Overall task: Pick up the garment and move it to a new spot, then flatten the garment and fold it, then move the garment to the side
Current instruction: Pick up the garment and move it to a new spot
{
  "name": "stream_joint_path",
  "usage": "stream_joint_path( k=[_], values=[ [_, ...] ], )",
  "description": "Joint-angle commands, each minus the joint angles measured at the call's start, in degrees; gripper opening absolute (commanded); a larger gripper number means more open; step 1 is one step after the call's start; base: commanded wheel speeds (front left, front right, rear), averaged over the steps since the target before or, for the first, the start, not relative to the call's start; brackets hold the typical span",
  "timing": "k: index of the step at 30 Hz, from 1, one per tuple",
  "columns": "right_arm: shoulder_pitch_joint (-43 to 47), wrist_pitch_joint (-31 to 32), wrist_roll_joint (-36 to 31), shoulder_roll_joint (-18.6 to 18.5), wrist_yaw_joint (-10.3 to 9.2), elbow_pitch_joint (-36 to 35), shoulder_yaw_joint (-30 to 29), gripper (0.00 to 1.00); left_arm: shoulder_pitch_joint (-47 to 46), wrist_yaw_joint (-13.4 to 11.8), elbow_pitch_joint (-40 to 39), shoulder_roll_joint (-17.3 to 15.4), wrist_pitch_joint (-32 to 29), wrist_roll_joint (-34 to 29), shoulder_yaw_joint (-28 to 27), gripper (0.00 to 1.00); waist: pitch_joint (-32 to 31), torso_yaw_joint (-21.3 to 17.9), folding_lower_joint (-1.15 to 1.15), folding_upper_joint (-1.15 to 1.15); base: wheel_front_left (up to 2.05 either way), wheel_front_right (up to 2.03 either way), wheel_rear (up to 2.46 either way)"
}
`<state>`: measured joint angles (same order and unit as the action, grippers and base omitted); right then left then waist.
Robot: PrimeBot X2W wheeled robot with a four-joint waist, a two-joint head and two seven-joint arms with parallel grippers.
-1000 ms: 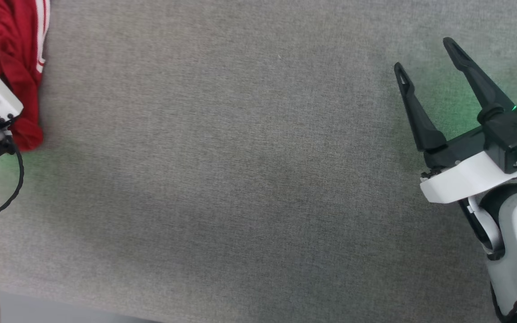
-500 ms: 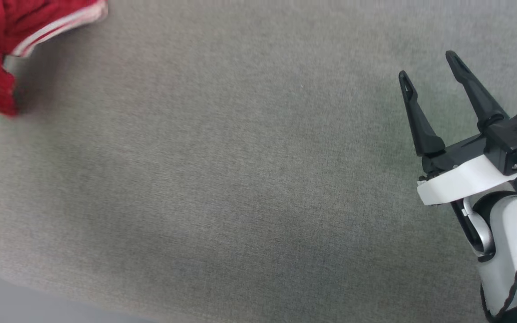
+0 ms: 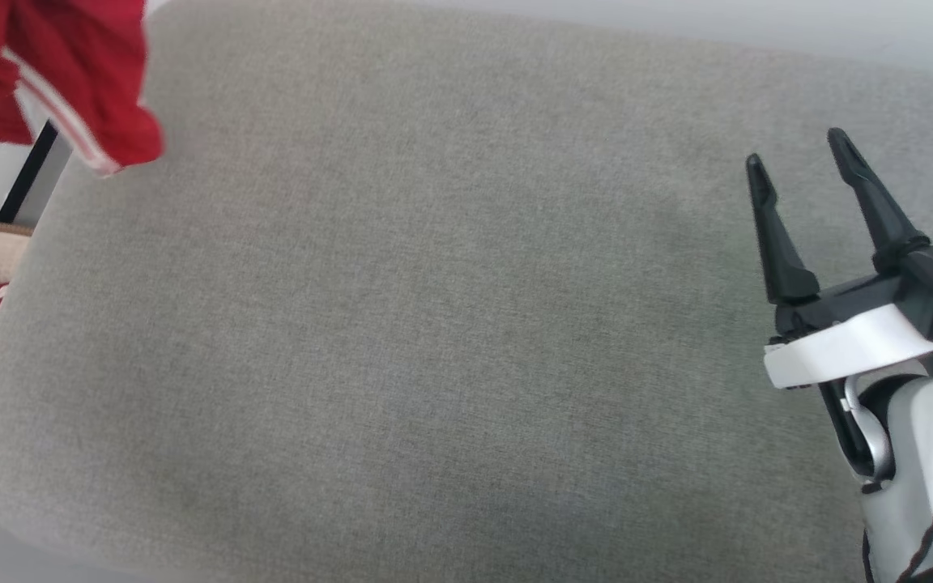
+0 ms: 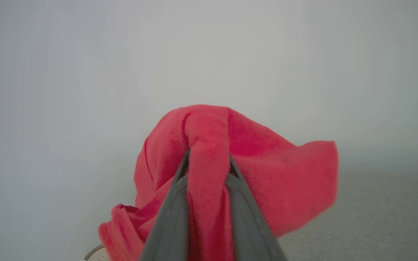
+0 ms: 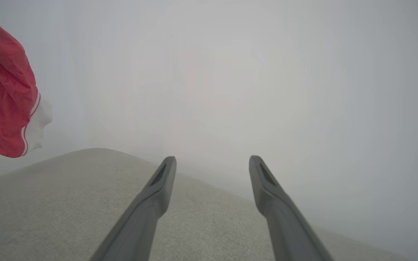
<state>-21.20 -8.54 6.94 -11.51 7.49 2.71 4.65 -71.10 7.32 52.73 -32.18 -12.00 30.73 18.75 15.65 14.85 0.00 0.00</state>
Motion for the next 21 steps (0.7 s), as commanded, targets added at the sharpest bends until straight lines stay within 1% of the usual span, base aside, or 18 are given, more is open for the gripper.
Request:
stream_joint_path(
  k=[1, 3, 9, 15, 21],
  values=[
    [0.9, -0.6, -0.2, 0.3, 0.01, 0.3, -0.8, 1.0, 1.2, 0.2, -2.3, 0.0, -0.9, 0.6, 0.9, 0.0, -1.1, -0.7, 0.0, 0.0, 0.0, 0.0, 0.0],
    [1.5, -1.0, 0.0, 0.5, 0.01, 0.4, -2.0, 1.0, 2.3, 0.2, -6.0, 0.0, -2.6, 1.7, 2.3, 0.0, -1.8, -1.3, 0.0, 0.0, 0.0, 0.0, 0.0],
    [3.1, -2.1, -0.1, 0.9, 0.01, 0.7, -5.7, 1.0, 6.5, 0.1, -18.0, -1.7, -8.5, 3.8, 4.3, 0.0, -3.5, -4.6, 0.0, 0.0, 0.0, 0.0, 0.0],
    [4.6, -3.2, -0.4, 1.7, 0.01, 1.3, -9.7, 1.0, 11.0, -2.3, -31.6, -3.2, -15.9, 5.7, 5.0, 0.0, -4.5, -9.1, 0.0, 0.0, 0.0, 0.0, 0.0],
    [6.3, -4.2, -0.6, 2.7, 0.01, 1.9, -13.4, 1.0, 14.9, -5.7, -46.1, -4.0, -24.9, 7.7, 6.3, 0.0, -4.7, -13.5, 0.0, 0.0, 0.0, 0.0, 0.0]
  ],
)
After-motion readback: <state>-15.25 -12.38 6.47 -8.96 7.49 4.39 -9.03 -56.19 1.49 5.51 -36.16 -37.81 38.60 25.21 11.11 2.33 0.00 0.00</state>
